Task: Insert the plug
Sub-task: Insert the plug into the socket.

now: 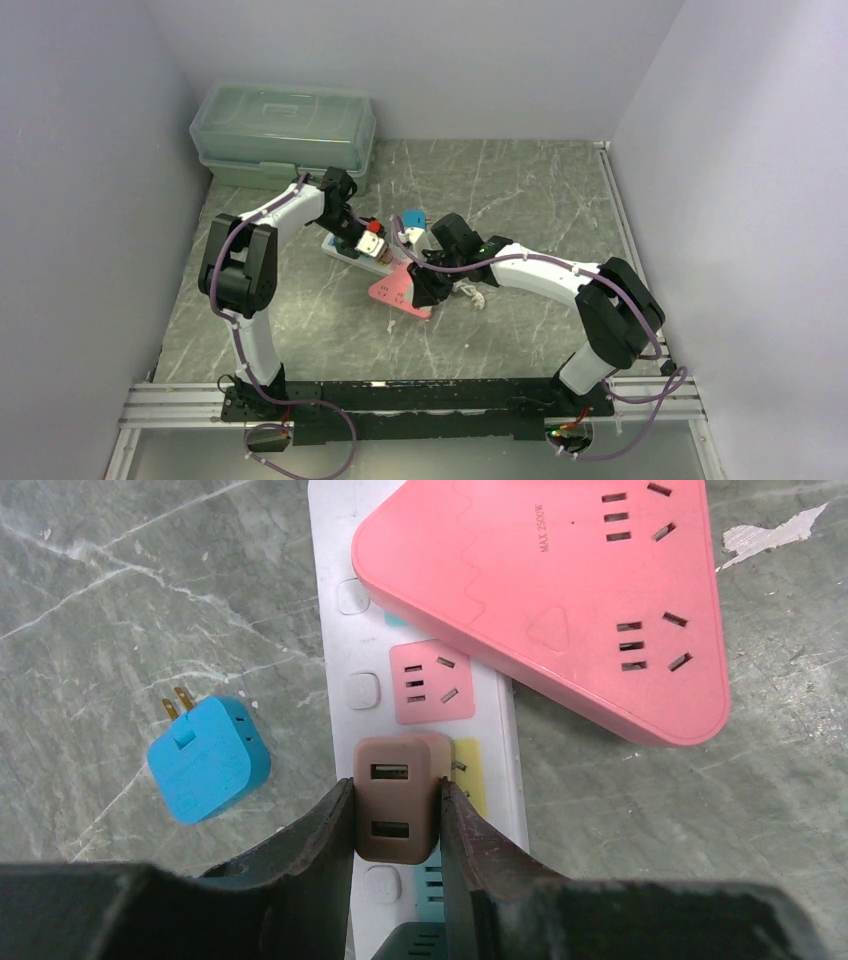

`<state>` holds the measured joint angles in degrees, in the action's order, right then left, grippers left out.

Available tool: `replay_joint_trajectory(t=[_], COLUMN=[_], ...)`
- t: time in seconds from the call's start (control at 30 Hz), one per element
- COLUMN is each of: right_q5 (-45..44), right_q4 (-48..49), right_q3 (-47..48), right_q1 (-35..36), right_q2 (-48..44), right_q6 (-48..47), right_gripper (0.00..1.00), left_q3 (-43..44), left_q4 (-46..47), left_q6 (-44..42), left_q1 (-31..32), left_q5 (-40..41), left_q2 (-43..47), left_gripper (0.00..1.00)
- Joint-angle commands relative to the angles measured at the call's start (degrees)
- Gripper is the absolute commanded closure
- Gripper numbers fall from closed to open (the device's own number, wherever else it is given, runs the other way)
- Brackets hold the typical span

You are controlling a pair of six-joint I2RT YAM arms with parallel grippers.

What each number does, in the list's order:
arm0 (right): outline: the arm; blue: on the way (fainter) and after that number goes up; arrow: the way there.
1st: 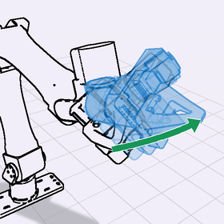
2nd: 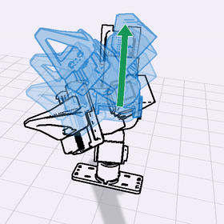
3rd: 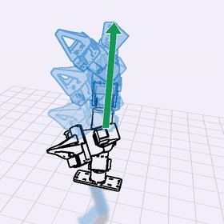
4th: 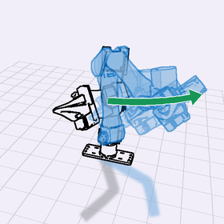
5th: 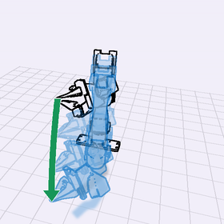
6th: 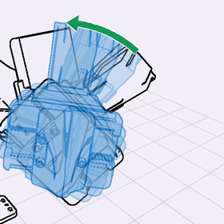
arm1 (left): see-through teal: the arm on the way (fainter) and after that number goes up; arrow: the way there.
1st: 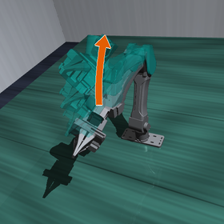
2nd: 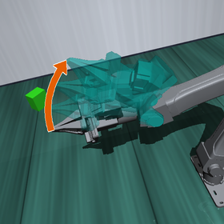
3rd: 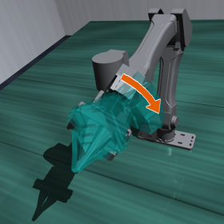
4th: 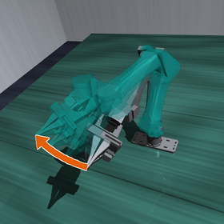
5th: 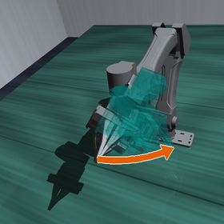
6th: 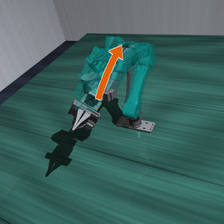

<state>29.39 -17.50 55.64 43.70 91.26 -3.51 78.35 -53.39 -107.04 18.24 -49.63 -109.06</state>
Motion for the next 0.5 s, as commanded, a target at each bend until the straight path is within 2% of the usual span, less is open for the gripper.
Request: replay_joint_trajectory(t=[0.0,0.47], right_q5=[-12.8,-13.9], right_q4=[5.4,5.5], right_q3=[-1.3,0.9], right_q1=[-1.3,-1.5], right_q2=[0.5,4.8], right_q6=[-4.2,-5.7], right_gripper=[1.00,1.00], left_q3=[-1.2,-0.2], left_q4=[-10.6,-13.9], left_q6=[-5.1,-7.3], left_q1=[1.8,1.9], left_q5=[3.2,3.5], left_q2=[-4.4,-5.9], left_gripper=[0.94,0.94])
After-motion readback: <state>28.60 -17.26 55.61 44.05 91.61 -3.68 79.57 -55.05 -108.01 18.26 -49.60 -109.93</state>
